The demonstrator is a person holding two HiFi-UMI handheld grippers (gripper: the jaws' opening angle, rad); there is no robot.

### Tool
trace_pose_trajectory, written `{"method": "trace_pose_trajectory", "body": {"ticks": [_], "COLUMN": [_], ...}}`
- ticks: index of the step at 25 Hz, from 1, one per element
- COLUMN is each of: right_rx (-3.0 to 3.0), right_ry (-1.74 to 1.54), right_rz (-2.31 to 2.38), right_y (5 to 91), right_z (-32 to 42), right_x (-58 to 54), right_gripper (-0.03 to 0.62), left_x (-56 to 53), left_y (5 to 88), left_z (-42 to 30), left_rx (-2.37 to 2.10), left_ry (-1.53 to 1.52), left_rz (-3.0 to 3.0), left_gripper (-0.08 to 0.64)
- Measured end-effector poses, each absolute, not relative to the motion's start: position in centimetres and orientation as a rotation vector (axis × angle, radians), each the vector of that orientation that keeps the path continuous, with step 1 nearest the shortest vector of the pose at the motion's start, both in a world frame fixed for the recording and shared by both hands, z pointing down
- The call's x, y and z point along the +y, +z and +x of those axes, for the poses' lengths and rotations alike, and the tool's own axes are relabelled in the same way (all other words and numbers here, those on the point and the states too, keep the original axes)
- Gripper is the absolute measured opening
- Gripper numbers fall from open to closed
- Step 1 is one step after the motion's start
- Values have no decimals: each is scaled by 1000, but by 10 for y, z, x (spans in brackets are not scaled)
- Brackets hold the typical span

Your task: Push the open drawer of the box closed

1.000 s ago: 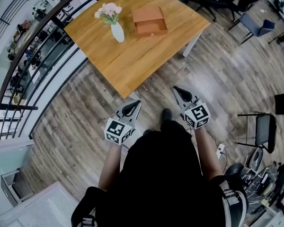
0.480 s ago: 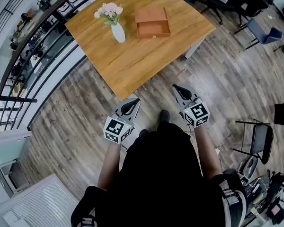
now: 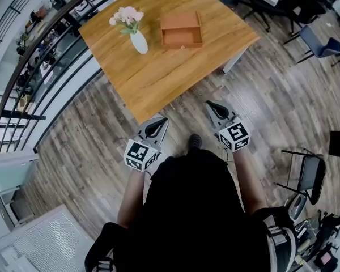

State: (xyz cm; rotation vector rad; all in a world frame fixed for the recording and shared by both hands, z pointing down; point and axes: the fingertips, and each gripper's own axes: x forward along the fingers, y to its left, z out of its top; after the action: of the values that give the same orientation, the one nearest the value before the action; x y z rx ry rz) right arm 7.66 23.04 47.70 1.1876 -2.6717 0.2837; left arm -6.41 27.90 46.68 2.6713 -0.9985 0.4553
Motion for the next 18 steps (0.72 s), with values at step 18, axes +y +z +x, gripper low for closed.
{"method": "trace_pose_trajectory", "body": {"ticks": [18], "right_rx": [-2650], "right_ry": [315], "right_rz": [1186], "right_y": [496], "right_z": [161], "right_x": [203], "right_gripper": [17], "left_x": [247], "left_y": [472], "left_z": [19], "left_rx": [-985], "left_ry": [485], "left_rz": [2693], "left_gripper": [23]}}
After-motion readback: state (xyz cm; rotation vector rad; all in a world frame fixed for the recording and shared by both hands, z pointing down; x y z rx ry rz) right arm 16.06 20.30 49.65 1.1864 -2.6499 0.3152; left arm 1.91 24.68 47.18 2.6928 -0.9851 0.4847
